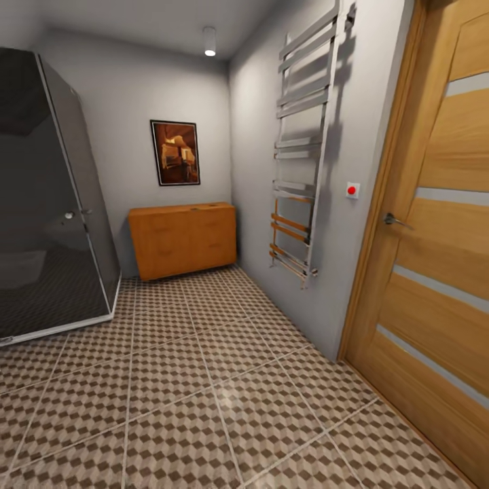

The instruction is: Take the four mousetraps from the cabinet in the bathroom and place them on the bathroom floor. Make sure all four end up on the same floor surface, and ensure that at least two of them are either under or directly next to the same bathroom sink.

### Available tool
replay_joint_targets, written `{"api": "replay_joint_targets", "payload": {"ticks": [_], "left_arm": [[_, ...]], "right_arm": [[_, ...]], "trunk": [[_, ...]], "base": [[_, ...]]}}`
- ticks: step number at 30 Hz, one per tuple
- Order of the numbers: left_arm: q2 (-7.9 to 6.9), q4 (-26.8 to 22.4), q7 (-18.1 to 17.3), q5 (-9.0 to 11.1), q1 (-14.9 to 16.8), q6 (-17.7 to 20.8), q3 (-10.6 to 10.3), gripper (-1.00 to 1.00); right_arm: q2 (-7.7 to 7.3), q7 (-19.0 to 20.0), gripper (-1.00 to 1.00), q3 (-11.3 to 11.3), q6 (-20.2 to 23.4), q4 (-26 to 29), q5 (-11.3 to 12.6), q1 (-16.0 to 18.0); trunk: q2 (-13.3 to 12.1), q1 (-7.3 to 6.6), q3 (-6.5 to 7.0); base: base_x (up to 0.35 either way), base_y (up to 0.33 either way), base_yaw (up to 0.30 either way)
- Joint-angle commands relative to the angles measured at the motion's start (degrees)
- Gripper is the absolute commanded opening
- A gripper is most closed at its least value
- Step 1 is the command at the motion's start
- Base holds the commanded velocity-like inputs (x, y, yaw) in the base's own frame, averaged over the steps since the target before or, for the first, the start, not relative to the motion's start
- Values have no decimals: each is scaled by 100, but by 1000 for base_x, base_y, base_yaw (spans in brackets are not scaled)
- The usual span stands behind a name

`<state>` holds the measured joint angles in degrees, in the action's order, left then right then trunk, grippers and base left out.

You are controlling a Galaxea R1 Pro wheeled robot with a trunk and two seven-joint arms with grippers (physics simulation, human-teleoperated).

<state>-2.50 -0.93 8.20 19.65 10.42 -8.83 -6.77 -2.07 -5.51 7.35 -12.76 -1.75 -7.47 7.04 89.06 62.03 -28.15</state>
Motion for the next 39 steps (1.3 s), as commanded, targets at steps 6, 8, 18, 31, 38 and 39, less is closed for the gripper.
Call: {"api": "replay_joint_targets", "payload": {"ticks": [6, 8, 18, 31, 38, 39], "left_arm": [[52, 4, 15, 50, 4, -11, -26, 100], [78, 5, 15, 49, 4, -11, -23, 100], [111, 5, 16, 57, 4, -3, -21, 100], [114, 5, 57, 61, 4, -4, -42, 100], [116, 5, 72, 72, 4, 2, -47, 100], [118, 5, 73, 72, 4, 2, -46, 100]], "right_arm": [[3, -24, 100, 47, -33, -19, -57, 3], [3, -26, 100, 47, -33, -19, -55, 3], [4, -53, 100, 47, -33, -19, -54, 6], [5, -89, 100, 47, -33, -19, -53, 7], [22, -96, 100, 53, -33, -19, -46, 7], [26, -95, 100, 52, -33, -19, -46, 7]], "trunk": [[3, -1, -40], [3, -1, -50], [3, -1, -92], [3, -1, -128], [3, -1, -132], [3, -1, -132]], "base": [[0, 0, 243], [0, 0, 255], [0, 0, 274], [0, 0, 256], [0, 0, 58], [0, 0, 65]]}}
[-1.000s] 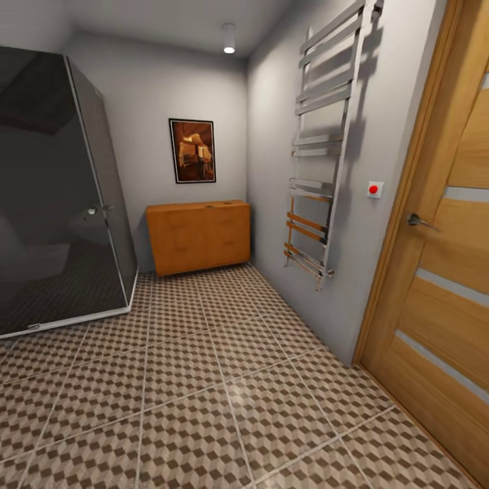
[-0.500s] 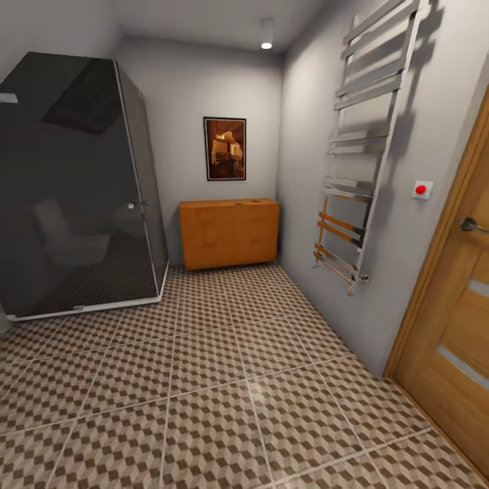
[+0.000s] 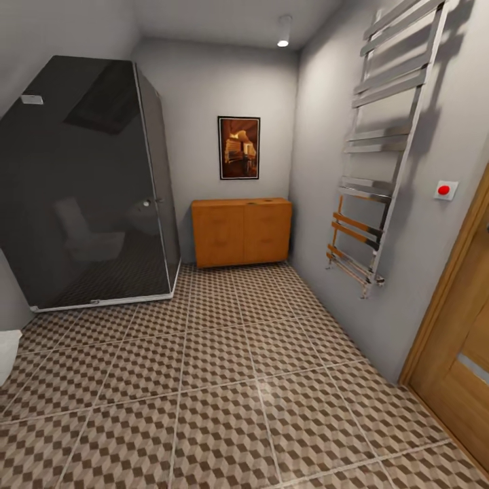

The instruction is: Take the four mousetraps from the cabinet in the bathroom and place them on the bathroom floor. Make sure all four end up on the same floor surface, and ensure that at least two of them are either under or directly next to the same bathroom sink.

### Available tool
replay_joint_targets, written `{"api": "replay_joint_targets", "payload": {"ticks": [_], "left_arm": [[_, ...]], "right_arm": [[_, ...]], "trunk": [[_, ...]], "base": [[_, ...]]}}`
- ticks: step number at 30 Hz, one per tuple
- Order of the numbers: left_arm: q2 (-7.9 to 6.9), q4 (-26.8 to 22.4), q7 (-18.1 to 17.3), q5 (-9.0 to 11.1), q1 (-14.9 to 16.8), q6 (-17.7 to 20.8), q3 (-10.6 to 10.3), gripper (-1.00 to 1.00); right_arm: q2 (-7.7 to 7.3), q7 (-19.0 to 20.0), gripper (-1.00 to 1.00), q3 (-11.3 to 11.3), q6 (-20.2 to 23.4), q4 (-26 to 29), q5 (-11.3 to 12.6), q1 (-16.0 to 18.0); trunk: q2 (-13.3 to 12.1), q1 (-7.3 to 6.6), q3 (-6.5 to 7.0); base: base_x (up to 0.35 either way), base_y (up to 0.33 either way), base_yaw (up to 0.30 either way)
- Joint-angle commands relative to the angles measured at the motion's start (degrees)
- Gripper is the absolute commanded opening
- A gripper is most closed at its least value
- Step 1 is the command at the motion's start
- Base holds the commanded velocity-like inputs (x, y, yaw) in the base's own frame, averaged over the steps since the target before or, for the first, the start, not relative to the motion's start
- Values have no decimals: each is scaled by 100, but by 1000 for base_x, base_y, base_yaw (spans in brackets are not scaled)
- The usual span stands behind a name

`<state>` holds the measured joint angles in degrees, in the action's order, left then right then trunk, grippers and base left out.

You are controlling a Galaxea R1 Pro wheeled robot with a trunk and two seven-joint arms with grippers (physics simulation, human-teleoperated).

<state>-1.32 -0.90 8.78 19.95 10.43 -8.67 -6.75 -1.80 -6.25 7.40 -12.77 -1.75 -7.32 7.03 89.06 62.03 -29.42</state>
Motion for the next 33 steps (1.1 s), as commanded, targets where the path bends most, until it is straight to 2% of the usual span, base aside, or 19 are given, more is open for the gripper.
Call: {"api": "replay_joint_targets", "payload": {"ticks": [1, 24, 33], "left_arm": [[1, 2, 18, 44, 3, -13, -47, 100], [1, 2, 10, 30, 3, -21, -46, 100], [-4, 5, 10, 36, 3, 54, -48, 100]], "right_arm": [[6, -20, 100, 46, -28, -19, -64, 7], [4, -19, 100, 43, -16, -19, -68, 8], [4, -17, 100, 44, -22, -19, -68, 7]], "trunk": [[3, 0, -6], [3, 0, -6], [3, 0, -6]], "base": [[0, 0, 206], [4, 0, 266], [213, 0, 137]]}}
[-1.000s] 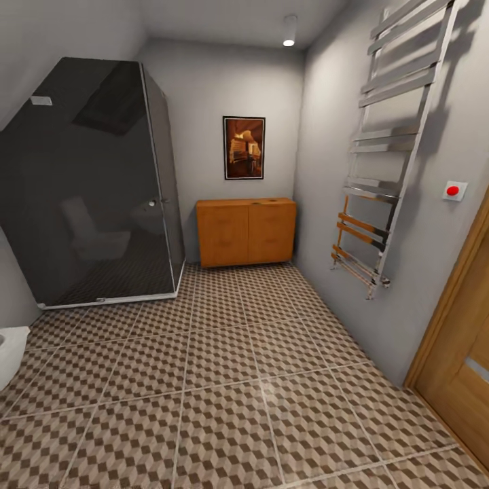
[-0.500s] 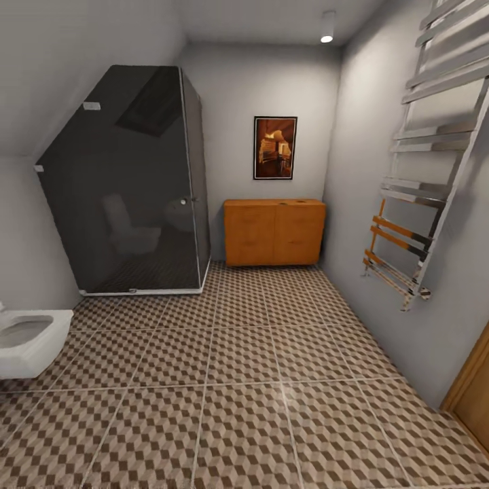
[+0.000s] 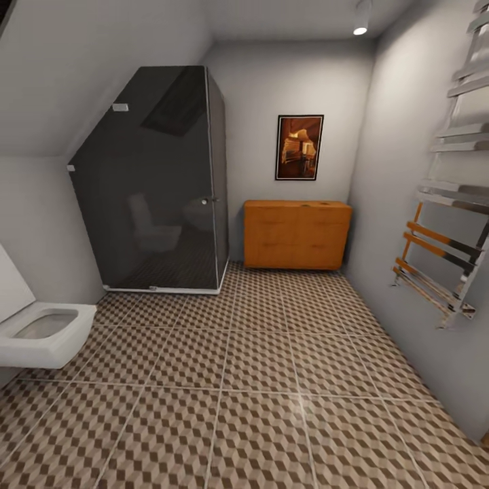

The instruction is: Take the four mousetraps from the cabinet in the bathroom and place them on the bathroom floor. Make sure all four end up on the same floor surface, and ensure that at least two of them are either under or directly next to the same bathroom sink.

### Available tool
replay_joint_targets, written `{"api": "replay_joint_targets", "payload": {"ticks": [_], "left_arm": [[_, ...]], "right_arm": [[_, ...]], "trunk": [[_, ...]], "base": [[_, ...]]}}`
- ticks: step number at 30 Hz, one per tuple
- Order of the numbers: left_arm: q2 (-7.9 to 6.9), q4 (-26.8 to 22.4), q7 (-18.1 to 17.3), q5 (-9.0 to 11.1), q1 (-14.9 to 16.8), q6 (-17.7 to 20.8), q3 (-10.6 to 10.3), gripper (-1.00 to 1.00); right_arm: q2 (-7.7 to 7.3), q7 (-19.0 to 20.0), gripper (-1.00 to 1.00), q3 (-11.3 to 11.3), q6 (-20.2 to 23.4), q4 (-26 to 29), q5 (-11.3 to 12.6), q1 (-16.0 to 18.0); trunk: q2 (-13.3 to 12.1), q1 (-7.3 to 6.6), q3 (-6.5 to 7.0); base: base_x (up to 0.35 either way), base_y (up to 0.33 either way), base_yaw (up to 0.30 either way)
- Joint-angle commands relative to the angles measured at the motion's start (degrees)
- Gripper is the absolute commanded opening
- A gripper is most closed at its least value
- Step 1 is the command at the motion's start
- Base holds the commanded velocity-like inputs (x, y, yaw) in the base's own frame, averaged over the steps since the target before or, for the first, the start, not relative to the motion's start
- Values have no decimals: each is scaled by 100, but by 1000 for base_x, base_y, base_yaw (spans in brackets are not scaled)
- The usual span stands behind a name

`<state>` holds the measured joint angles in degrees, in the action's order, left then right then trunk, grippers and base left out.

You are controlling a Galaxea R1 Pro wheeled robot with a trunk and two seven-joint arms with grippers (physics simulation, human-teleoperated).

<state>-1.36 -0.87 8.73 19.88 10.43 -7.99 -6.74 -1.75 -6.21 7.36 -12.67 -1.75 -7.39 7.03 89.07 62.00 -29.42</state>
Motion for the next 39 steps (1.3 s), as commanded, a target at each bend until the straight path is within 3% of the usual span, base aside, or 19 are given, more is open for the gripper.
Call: {"api": "replay_joint_targets", "payload": {"ticks": [1, 13, 39], "left_arm": [[0, 3, 15, 44, 3, 3, -49, 100], [-3, 0, 11, 43, 3, 340, -42, 100], [3, -1, 7, 42, 3, 382, -30, 100]], "right_arm": [[-1, -21, 100, 47, -33, -19, -61, 8], [-8, 18, 100, 47, -34, -19, -68, 9], [-18, 26, 100, 46, -33, -19, -81, 8]], "trunk": [[3, 2, -6], [3, 2, -6], [3, 2, -6]], "base": [[286, 0, 48], [313, 0, 15], [327, 0, 1]]}}
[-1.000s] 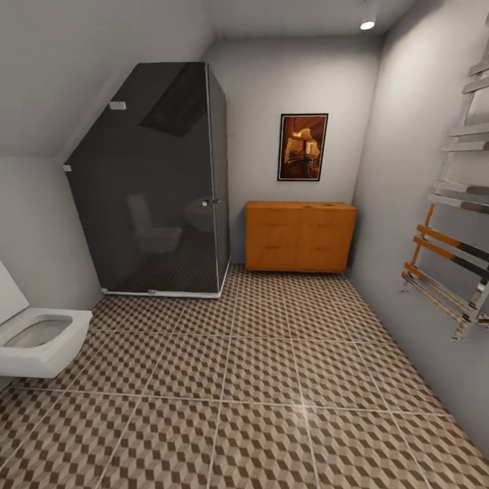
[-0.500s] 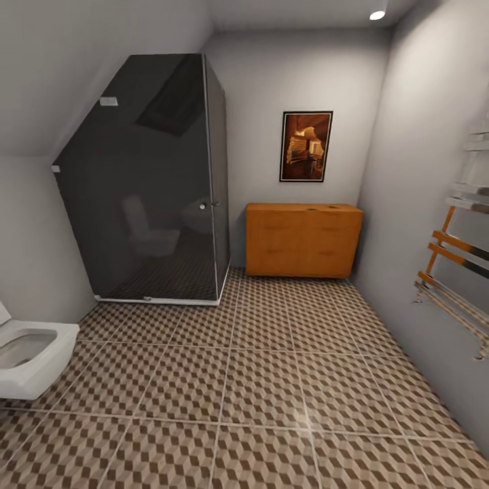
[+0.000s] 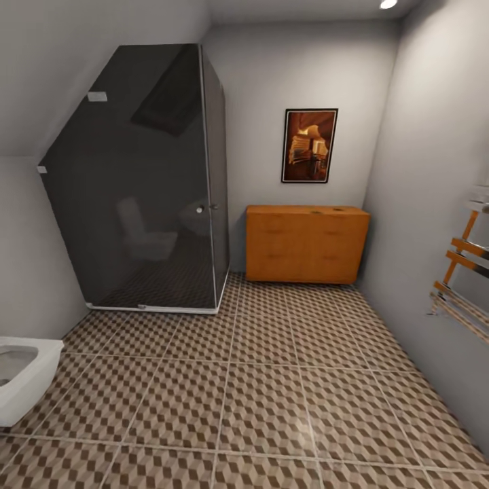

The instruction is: Take the four mousetraps from the cabinet in the bathroom and place them on the bathroom floor. Make sure all four end up on the same floor surface, and ensure that at least two of them are either under or directly next to the same bathroom sink.

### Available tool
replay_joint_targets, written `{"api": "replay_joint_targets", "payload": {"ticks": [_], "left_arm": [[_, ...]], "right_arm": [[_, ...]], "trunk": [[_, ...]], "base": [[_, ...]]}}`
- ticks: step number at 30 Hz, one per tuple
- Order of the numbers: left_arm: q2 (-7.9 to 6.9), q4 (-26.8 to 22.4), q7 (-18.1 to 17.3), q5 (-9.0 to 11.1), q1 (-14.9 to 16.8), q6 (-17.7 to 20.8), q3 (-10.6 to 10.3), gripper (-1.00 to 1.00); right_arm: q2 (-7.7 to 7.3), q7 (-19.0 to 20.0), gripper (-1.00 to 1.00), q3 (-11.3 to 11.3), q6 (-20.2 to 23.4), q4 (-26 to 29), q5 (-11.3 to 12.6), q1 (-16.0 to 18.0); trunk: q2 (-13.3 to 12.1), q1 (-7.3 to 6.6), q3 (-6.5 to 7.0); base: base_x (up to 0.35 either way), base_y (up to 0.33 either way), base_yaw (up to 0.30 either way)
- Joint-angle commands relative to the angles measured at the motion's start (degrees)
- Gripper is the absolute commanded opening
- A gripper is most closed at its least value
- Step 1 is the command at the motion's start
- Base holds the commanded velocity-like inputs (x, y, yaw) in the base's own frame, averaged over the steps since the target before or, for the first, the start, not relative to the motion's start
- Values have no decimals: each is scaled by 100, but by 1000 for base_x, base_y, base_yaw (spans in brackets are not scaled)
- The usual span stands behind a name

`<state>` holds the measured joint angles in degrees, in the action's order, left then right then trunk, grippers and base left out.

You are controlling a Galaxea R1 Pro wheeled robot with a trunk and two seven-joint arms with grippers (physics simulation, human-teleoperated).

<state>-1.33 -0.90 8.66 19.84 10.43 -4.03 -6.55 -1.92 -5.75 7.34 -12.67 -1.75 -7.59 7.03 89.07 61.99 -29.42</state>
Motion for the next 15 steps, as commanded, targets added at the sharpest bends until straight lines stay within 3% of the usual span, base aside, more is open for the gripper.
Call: {"api": "replay_joint_targets", "payload": {"ticks": [1, 8, 15], "left_arm": [[1, 2, 14, 47, 3, -13, -49, 100], [2, 2, 13, 47, 3, -24, -34, 100], [2, 2, 14, 50, 3, -40, -31, 100]], "right_arm": [[-1, -21, 100, 48, -33, -19, -60, 8], [-1, -23, 100, 48, -33, -19, -50, 8], [-7, -20, 100, 48, -27, -19, -53, 9]], "trunk": [[3, 3, -6], [3, 3, 7], [3, 3, 11]], "base": [[327, 0, 0], [327, 0, -147], [327, 0, -45]]}}
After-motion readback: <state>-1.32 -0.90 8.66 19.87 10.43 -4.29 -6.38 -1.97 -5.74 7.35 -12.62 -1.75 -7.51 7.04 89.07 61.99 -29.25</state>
